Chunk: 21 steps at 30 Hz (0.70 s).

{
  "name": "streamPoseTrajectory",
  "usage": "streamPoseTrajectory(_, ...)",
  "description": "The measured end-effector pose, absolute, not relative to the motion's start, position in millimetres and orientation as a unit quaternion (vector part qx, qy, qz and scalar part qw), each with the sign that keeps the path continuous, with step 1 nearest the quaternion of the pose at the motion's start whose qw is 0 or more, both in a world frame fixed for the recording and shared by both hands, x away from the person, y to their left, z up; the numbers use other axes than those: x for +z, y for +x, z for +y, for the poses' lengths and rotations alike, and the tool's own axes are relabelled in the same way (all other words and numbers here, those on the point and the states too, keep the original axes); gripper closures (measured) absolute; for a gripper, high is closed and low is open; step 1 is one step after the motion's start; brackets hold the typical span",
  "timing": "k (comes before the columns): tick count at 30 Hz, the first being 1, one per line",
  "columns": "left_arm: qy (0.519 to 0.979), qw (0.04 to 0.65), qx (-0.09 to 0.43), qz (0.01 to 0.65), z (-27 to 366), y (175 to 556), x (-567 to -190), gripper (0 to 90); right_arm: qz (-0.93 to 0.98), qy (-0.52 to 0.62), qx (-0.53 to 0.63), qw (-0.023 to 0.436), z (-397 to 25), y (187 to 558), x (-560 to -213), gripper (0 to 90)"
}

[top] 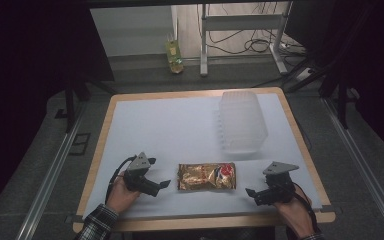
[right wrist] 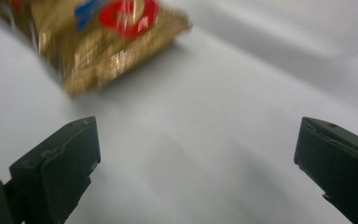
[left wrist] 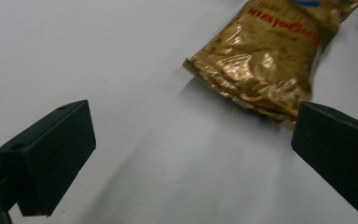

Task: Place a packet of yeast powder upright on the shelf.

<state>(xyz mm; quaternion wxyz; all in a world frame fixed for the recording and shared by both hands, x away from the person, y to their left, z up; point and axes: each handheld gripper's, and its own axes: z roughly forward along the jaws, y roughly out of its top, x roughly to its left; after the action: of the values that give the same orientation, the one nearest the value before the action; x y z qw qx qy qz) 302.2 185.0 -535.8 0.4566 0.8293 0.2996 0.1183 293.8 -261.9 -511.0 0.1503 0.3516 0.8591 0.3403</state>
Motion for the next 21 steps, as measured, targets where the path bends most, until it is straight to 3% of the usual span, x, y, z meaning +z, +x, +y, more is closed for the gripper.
streamPoseTrajectory(21,0.826,0.458,0.105,0.311,181.8,303.6,-534.4,0.0,0.865,0.337,0.335,0.163,-258.2,291.0,-512.9,0.0)
